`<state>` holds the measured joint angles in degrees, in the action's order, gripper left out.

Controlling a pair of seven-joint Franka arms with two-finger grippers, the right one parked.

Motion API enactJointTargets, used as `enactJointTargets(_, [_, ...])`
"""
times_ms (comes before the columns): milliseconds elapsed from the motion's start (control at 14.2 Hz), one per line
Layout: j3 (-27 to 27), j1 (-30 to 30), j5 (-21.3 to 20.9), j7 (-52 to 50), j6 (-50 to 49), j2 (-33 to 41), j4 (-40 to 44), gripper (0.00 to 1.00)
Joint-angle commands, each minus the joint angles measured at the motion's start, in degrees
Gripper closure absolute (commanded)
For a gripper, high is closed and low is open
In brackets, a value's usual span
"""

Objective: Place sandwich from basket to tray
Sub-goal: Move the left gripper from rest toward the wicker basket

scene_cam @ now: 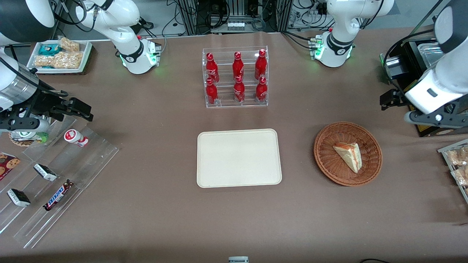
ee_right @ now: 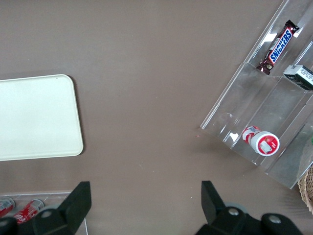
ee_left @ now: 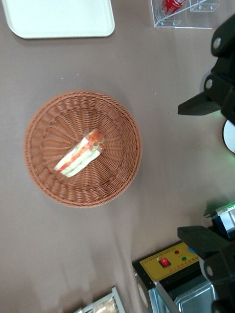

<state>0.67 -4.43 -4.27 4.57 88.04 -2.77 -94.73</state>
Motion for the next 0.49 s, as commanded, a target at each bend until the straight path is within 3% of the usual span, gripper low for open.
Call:
enactJointTargets(0, [-0.1,-0.3,0.3,-0.1,4.8,-1.6,-4.1,0.00])
enactJointTargets(421, [-0.1,-0.2,0.2,-10.9,29.8,-1.5,-24.2,0.00])
